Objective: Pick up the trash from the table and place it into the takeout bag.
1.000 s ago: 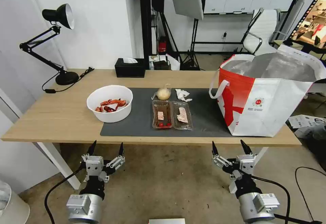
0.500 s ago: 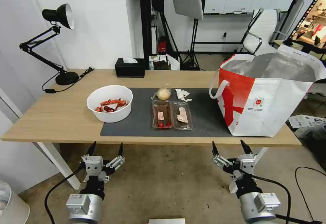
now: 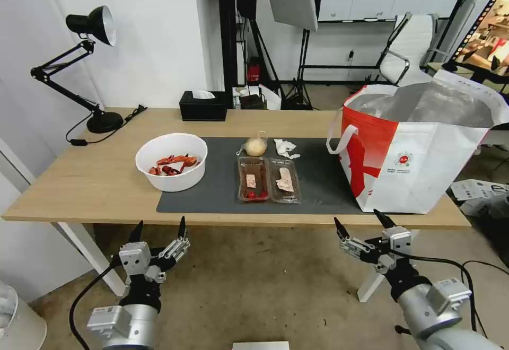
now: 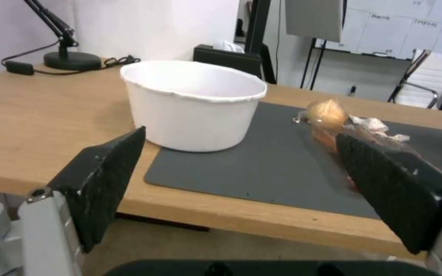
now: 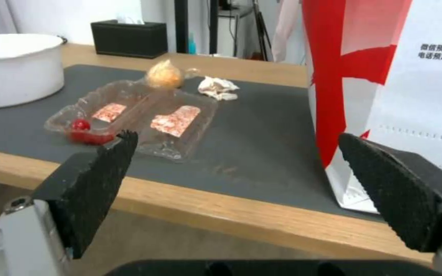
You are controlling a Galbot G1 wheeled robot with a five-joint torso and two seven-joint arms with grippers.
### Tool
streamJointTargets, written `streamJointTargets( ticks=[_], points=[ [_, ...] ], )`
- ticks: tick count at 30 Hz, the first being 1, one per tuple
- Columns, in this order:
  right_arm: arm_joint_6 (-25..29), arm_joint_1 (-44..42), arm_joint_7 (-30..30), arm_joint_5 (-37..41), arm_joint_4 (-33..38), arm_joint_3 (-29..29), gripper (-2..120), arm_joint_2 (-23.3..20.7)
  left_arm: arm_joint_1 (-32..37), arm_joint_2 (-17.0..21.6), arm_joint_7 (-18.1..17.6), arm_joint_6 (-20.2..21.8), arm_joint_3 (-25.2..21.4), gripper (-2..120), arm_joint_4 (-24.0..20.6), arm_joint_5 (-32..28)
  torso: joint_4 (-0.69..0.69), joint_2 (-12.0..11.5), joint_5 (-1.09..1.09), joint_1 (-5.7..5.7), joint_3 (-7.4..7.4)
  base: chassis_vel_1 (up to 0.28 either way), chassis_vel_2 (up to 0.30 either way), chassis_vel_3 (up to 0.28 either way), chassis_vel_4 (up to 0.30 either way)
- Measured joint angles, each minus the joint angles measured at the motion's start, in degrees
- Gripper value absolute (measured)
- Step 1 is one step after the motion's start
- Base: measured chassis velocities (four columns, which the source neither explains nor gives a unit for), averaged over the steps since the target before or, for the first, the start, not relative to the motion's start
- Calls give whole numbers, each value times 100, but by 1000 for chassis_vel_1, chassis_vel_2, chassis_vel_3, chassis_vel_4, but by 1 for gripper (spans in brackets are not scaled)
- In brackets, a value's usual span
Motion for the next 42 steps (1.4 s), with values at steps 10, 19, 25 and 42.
streamJointTargets(
  ticks=[10,19,25,42],
  points=[
    [16,-69,-48,-99,10,-3,100,75,19,54,39,5,8,100,-1,12,0,0,-1,0,0,0,0,0,0],
    [24,-72,-51,357,32,-142,100,14,63,101,134,-18,-42,100,-45,62,-1,0,-2,0,0,0,0,0,0],
    [-103,230,909,3087,202,-706,100,-38,106,121,150,-29,-73,100,-112,61,0,0,-1,0,0,0,0,0,0],
    [12,2483,2434,5628,-819,-2560,100,166,140,103,223,-17,-283,100,-69,73,1,0,-1,1,0,0,0,0,0]
  ],
)
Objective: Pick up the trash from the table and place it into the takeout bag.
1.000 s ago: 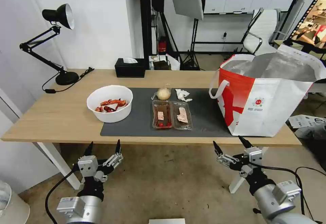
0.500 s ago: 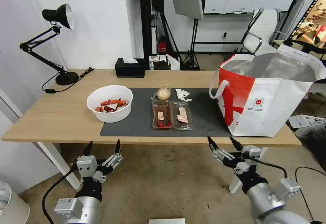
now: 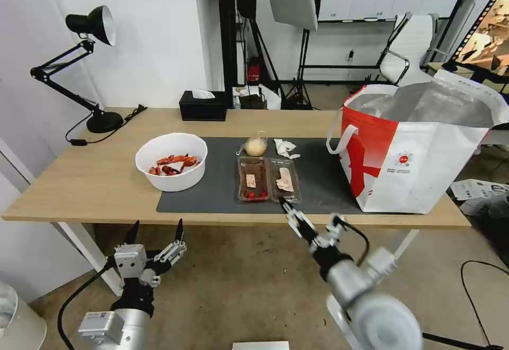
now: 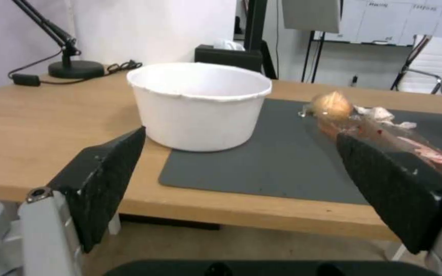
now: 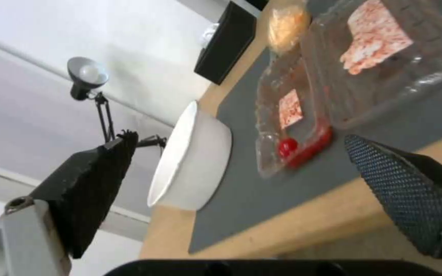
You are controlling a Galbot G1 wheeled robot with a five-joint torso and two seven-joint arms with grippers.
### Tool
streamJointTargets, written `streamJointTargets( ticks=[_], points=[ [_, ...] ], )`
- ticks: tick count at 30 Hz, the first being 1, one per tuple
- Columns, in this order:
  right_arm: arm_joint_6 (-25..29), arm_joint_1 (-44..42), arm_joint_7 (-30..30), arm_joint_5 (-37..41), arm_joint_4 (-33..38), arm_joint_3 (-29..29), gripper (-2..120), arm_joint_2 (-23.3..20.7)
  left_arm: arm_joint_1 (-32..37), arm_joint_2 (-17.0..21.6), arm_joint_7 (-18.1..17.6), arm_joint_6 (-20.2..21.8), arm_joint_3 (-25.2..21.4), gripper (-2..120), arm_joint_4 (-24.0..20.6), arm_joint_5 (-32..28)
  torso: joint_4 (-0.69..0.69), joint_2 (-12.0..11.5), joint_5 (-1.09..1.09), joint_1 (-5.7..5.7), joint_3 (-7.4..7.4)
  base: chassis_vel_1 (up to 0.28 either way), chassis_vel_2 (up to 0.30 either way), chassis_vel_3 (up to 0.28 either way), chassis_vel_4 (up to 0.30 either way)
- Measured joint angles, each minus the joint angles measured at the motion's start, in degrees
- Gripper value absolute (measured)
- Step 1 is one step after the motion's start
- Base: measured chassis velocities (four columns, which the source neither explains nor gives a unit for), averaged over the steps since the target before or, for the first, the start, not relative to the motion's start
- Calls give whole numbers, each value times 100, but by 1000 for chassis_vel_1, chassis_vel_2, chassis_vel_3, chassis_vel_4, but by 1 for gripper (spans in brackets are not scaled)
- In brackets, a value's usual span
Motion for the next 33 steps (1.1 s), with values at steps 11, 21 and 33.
streamJointTargets(
  ticks=[11,21,33],
  points=[
    [37,1013,544,531,-1100,-363,100,300,14,-65,-23,27,-129,100,117,-14,0,0,-1,0,0,0,0,0,0],
    [92,1556,836,521,-1698,-582,100,686,-76,-93,-29,39,-186,100,274,-50,0,0,0,0,0,0,0,0,0],
    [56,1761,1037,641,-1901,-645,100,803,-139,-96,-41,40,-194,100,371,-63,-2,1,-1,-1,-2,0,0,0,0]
  ],
)
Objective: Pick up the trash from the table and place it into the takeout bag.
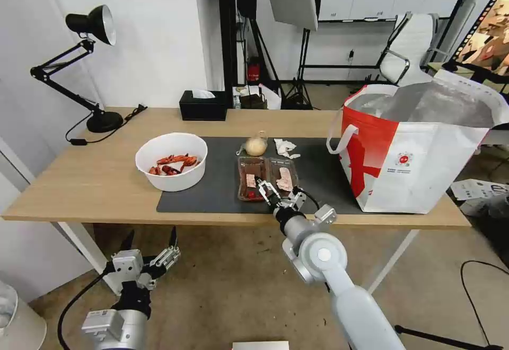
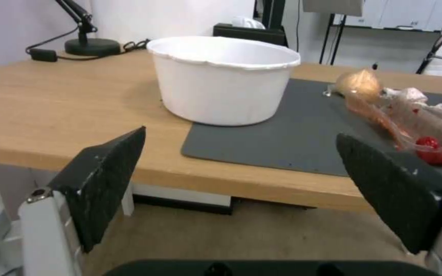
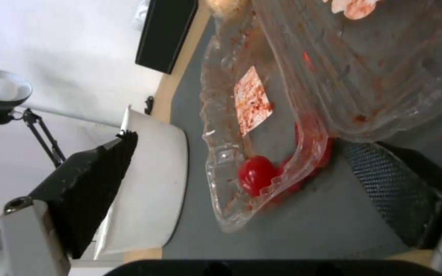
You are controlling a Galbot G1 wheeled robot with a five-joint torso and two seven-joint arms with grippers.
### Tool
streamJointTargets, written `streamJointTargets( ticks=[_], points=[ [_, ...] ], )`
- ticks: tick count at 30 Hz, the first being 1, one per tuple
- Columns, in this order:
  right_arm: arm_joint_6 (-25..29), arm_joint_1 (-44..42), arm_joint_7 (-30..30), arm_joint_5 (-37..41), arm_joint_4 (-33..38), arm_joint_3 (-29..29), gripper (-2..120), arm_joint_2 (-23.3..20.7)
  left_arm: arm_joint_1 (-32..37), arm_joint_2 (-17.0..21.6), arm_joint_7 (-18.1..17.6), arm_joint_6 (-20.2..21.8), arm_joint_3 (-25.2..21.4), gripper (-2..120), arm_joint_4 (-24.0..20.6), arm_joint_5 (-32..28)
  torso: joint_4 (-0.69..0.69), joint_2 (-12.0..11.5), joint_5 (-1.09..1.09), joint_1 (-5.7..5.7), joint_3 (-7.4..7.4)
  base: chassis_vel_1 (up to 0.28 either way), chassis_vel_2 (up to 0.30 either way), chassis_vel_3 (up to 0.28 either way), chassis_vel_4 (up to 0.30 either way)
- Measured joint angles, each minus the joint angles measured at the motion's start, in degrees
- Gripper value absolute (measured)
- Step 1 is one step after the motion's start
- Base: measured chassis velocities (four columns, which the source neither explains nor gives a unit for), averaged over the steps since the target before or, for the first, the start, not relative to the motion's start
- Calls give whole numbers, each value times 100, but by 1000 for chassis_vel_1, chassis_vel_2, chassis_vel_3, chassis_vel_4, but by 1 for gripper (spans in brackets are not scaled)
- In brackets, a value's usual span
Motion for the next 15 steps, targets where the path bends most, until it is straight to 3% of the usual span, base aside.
streamJointTargets(
  ticks=[15],
  points=[
    [147,-72,-84,-180,0,47,100,104,24,-6,-8,-15,17,100,-29,-10,3,0,2,0,1,0,0,0,0]
  ],
)
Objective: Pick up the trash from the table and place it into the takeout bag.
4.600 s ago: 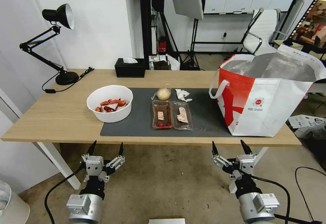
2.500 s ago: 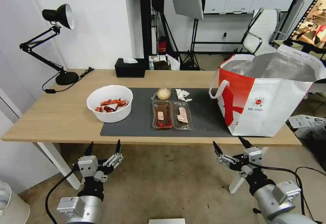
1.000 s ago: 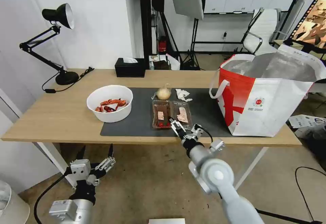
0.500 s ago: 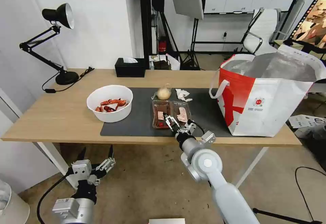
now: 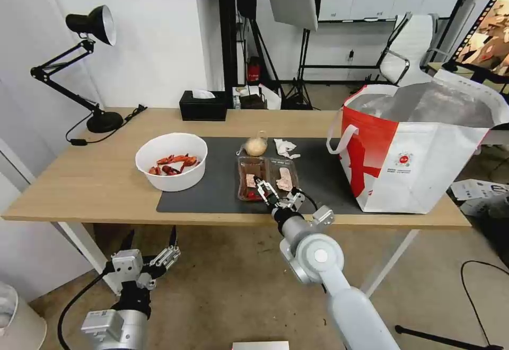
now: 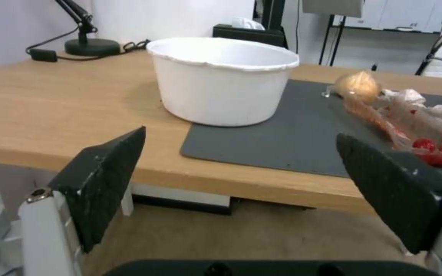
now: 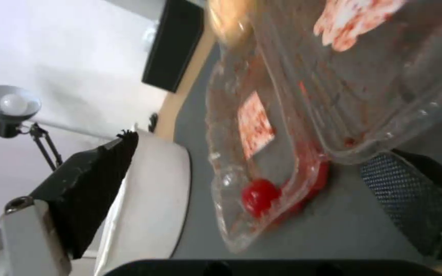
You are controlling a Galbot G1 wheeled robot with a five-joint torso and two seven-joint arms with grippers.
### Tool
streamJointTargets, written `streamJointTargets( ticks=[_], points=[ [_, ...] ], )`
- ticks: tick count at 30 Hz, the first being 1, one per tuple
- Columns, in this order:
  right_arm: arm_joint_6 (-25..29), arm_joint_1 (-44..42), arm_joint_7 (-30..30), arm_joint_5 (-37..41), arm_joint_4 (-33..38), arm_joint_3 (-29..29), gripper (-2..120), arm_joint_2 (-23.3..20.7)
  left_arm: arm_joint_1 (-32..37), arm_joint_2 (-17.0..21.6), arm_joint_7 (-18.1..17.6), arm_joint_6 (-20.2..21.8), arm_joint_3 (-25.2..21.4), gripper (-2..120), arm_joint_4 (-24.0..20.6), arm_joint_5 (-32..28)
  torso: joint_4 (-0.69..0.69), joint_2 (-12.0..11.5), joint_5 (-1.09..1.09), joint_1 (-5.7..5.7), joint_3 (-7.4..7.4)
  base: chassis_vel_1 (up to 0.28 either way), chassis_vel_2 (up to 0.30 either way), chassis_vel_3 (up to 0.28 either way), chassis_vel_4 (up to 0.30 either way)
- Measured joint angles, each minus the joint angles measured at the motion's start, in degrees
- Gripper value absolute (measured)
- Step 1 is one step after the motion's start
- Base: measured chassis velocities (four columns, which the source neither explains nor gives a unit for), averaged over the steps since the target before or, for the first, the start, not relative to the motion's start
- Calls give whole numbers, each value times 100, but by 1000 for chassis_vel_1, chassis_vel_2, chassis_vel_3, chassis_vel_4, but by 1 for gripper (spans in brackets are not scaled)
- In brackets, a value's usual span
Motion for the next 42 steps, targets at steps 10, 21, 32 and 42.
streamJointTargets(
  ticks=[10,21,32,42],
  points=[
    [162,-119,-470,-836,225,-36,100,-264,112,-42,0,-13,75,100,-120,84,-2,0,-1,0,0,0,0,0,0],
    [-763,498,-527,-69,-7,-165,100,-482,176,-41,0,-19,86,100,-165,127,0,0,-2,0,0,0,0,0,0],
    [-820,650,-337,195,-79,-153,100,-437,173,-44,0,-27,77,100,-227,125,-2,0,-1,0,-1,0,0,0,0],
    [-677,1431,-1625,-1655,-138,-356,100,-1173,123,-39,4,-38,82,100,-210,102,-3,0,-1,0,-1,0,0,0,0]
  ],
)
